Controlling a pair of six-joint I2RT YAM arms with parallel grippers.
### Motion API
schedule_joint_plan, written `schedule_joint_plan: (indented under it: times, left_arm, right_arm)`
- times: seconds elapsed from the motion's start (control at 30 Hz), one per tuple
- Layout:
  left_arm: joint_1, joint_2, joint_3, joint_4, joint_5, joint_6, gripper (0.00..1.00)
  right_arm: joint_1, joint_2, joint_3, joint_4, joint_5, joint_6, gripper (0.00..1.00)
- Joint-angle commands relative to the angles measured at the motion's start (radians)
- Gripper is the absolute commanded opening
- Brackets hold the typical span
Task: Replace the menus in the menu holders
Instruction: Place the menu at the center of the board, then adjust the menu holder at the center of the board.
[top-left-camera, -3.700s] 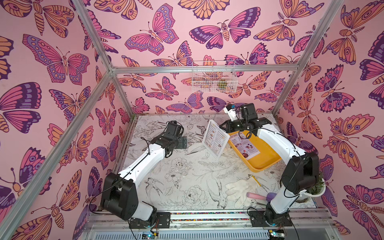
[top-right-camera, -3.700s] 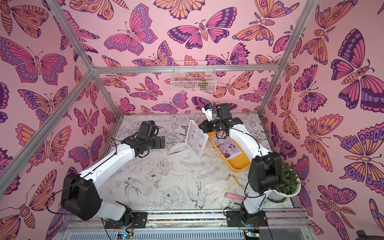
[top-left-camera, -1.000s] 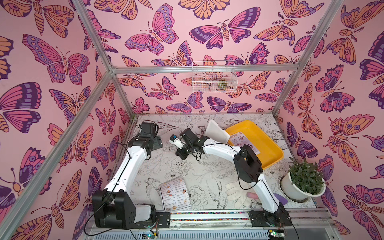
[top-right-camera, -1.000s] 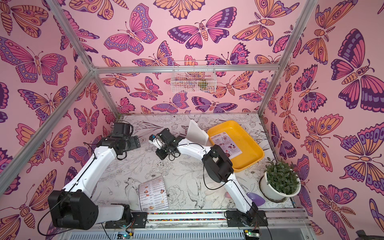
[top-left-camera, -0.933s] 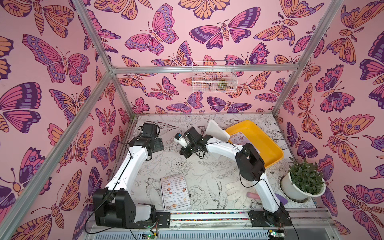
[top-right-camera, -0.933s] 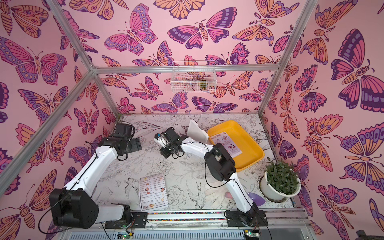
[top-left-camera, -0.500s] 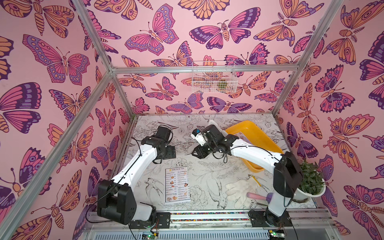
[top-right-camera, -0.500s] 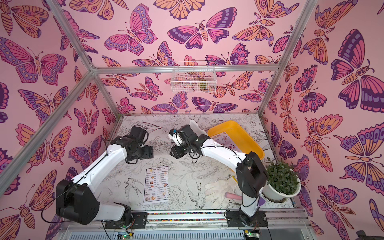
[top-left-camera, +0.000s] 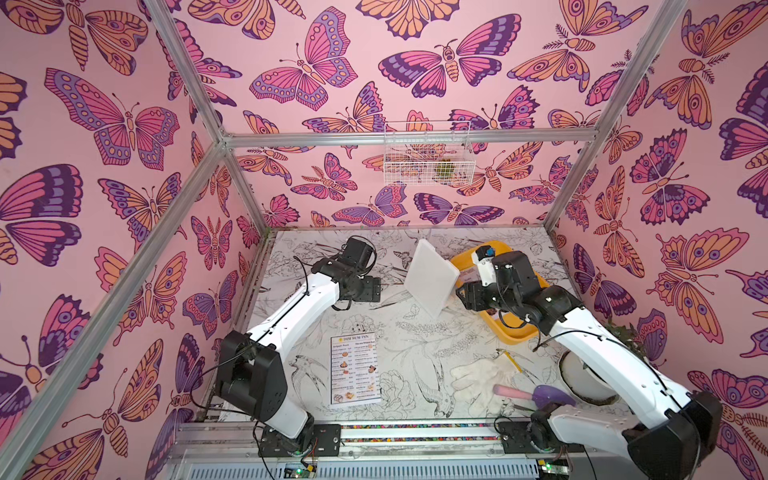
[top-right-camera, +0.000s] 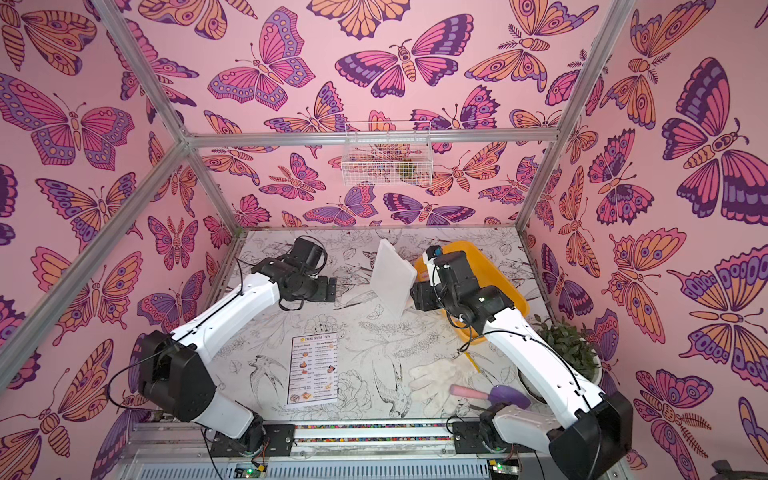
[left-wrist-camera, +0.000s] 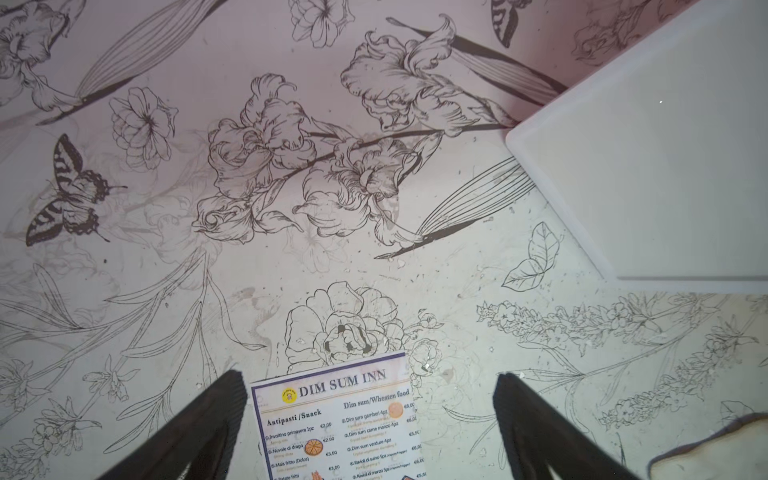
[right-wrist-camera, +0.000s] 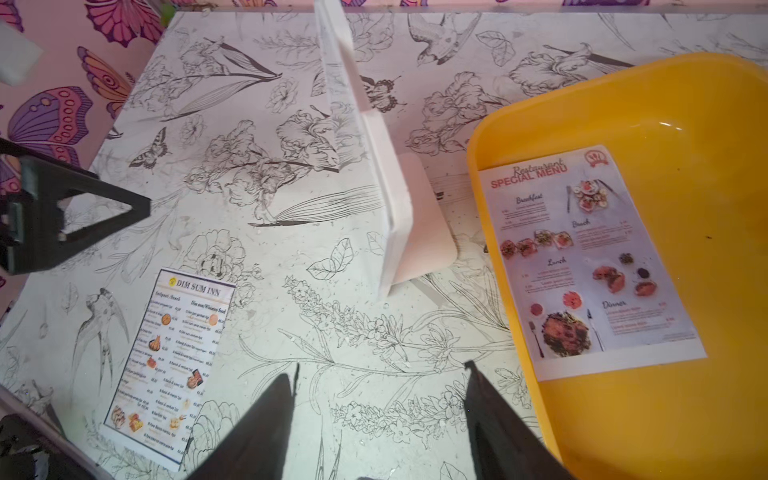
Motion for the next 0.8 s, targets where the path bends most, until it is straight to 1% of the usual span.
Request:
schedule_joint_plan:
  times: [0.0, 0.07, 0.13, 0.4, 0.6, 0.77]
  left_arm:
    - [0.019, 0.018, 0.042, 0.003, -0.008, 0.036, 0.96]
    - [0.020, 0.015, 0.050, 0.004, 0.013, 0.048, 0.96]
    - [0.020, 0.012, 0.044, 0.003, 0.016, 0.047, 0.96]
    - [0.020, 0.009, 0.020, 0.003, 0.015, 0.041, 0.96]
    - [0.020, -0.001, 0.017, 0.003, 0.005, 0.042, 0.96]
    - [0.019, 0.005, 0.018, 0.004, 0.015, 0.037, 0.96]
  right_arm:
    - [-0.018, 0.041, -0.017, 0.070, 0.044, 0.014, 0.66]
    - [-0.046, 0.055, -0.014, 0.106, 0.029, 0.016, 0.66]
    - [-0.066, 0.063, -0.023, 0.165, -0.049, 0.012, 0.67]
    - [-0.067, 0.197, 0.007, 0.265, -0.172, 0.008, 0.67]
    - [-0.061, 0.256, 0.031, 0.349, -0.276, 0.064, 0.63]
    - [-0.041, 0.294, 0.059, 0.374, -0.345, 0.097, 0.60]
